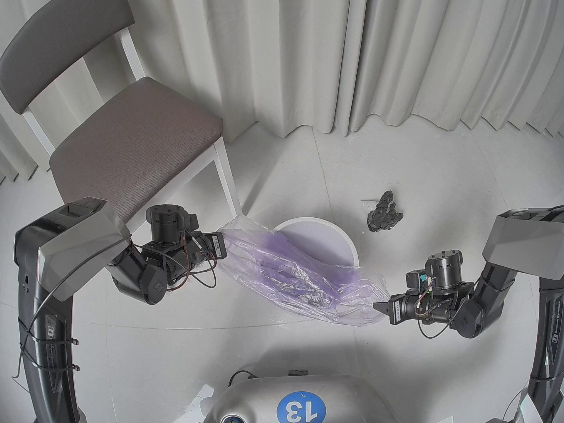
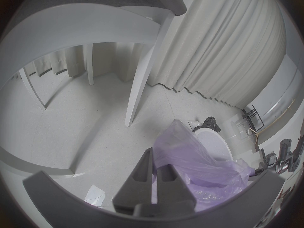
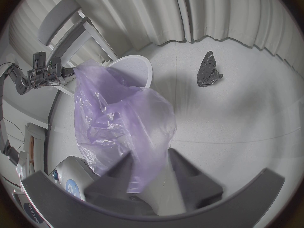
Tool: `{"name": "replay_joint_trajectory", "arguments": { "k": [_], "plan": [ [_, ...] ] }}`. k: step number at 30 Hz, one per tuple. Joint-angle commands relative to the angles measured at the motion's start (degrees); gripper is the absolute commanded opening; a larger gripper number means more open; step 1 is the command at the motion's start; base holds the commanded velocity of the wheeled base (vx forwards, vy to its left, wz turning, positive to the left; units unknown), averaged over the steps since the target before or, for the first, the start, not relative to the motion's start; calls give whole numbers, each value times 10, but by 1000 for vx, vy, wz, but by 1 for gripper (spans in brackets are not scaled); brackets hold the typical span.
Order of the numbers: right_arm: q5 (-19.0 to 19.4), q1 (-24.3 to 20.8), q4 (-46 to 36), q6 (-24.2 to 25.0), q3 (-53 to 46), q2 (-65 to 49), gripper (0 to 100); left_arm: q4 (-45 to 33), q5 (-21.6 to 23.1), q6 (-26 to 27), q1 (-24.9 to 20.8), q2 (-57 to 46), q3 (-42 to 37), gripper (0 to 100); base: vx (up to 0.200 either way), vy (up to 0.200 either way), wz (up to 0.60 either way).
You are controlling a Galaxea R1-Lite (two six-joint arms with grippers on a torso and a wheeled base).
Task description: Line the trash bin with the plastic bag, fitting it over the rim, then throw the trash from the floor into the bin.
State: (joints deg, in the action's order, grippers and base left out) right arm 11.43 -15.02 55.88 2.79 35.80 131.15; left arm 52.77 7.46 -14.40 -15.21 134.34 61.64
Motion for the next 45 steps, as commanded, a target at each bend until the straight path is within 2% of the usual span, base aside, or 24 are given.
{"name": "replay_joint_trajectory", "arguments": {
  "k": [1,5,10,14,16,19,21,24,30,33,37,39,45],
  "plan": [
    [3,10,-33,-34,-44,-86,100,47,-2,-3,-10,-14,-53,0,0,0,0],
    [6,8,-35,-52,-85,-142,100,101,-3,-4,-20,-11,-73,0,0,0,0],
    [-3,-15,-27,-26,-130,-197,100,125,-4,-20,-19,-2,-77,0,0,0,0],
    [-28,-27,-29,-8,-119,-239,100,146,-6,-23,-18,-1,-82,0,0,0,0],
    [-33,-30,-61,-11,-120,-277,100,158,-6,-23,-17,0,-86,0,0,0,0],
    [-33,-34,-154,-31,-120,-302,100,167,-6,-23,-19,1,-89,0,0,0,0],
    [-33,-39,-190,-37,-115,-281,100,177,-6,-23,-19,1,-97,0,0,0,0],
    [-34,-46,-169,-33,-108,-235,100,189,-6,-23,-17,0,-101,0,0,0,0],
    [-35,-50,-27,-31,-81,-99,100,203,-6,-25,-13,5,-105,0,0,0,0],
    [-35,-49,5,-31,-41,-27,100,219,-6,-25,-12,20,-102,0,0,0,0],
    [-35,-41,13,-27,21,54,100,227,-8,-25,-12,44,-89,0,0,0,0],
    [-34,-38,17,-10,51,89,100,226,-17,-25,-12,54,-72,0,0,0,0],
    [-26,-35,20,9,58,90,100,226,-41,-43,-8,75,-30,0,0,0,0]
  ]
}}
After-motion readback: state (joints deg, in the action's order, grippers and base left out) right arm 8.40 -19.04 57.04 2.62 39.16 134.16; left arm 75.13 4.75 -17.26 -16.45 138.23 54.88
